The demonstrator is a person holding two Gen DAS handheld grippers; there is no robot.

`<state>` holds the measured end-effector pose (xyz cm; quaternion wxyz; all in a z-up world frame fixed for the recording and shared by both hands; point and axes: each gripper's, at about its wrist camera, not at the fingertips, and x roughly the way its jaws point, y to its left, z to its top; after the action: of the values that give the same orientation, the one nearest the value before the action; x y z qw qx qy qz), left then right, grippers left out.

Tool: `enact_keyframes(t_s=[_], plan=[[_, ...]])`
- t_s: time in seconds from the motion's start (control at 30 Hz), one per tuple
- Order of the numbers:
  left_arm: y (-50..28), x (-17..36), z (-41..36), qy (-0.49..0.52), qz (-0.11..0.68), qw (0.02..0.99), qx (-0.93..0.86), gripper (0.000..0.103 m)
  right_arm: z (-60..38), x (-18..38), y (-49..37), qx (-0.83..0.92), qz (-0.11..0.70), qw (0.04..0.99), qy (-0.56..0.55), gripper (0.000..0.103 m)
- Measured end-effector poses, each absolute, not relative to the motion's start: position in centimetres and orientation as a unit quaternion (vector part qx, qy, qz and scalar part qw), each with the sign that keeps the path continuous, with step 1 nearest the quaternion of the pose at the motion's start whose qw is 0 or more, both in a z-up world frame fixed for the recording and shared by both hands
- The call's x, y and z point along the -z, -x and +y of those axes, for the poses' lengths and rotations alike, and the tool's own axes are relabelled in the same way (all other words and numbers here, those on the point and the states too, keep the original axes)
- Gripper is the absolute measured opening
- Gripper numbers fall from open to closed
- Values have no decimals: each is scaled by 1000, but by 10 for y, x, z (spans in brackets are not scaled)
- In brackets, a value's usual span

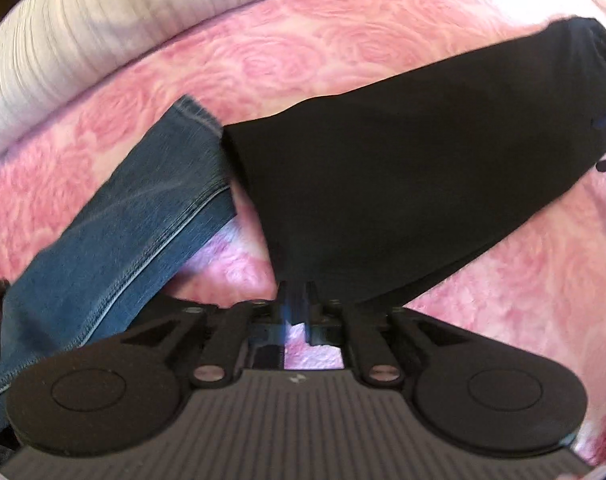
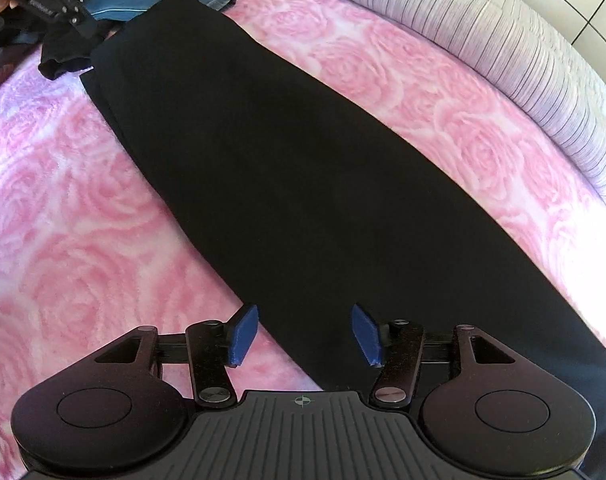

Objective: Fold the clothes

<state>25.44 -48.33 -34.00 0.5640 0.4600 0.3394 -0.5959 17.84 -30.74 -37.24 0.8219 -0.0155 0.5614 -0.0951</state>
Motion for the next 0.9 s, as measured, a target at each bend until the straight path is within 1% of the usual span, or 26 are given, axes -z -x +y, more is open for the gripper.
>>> enact_keyframes(t_s=[0.03,0.07,0.13,0.27,0.37,0.47,0.5,0.53,0.57,0.73,0.83,0.9], plan=[[-246,344,-481,-482,309,562,597,36,-306,373,-178,94,562,822,14,57],[-238,347,-479,-503,277,560,598,40,-304,374,-179,91,563,821,15,57],[-222,355,-475,-543,213,552,596,40,-298,374,-182,84,562,822,20,57],[-179,386,-450,-654,51,466,594,40,-284,374,-192,65,554,830,32,58],[-163,410,-437,-695,-16,422,582,39,-276,379,-202,54,551,832,33,58],[-158,428,-433,-712,-68,411,566,38,-273,381,-212,51,547,835,35,58],[-158,425,-433,-710,-65,414,567,32,-271,382,-216,52,543,837,40,58],[-158,423,-432,-707,-61,417,568,11,-269,383,-219,52,539,839,46,58],[-158,420,-431,-705,-57,420,569,2,-266,383,-223,48,534,842,58,59],[-157,408,-428,-694,-39,434,573,2,-240,384,-244,-1,499,857,127,59],[-157,401,-426,-687,-28,443,576,2,-225,390,-255,-23,493,857,146,59],[-155,409,-425,-690,-19,436,577,2,-215,395,-262,-37,489,857,157,59]])
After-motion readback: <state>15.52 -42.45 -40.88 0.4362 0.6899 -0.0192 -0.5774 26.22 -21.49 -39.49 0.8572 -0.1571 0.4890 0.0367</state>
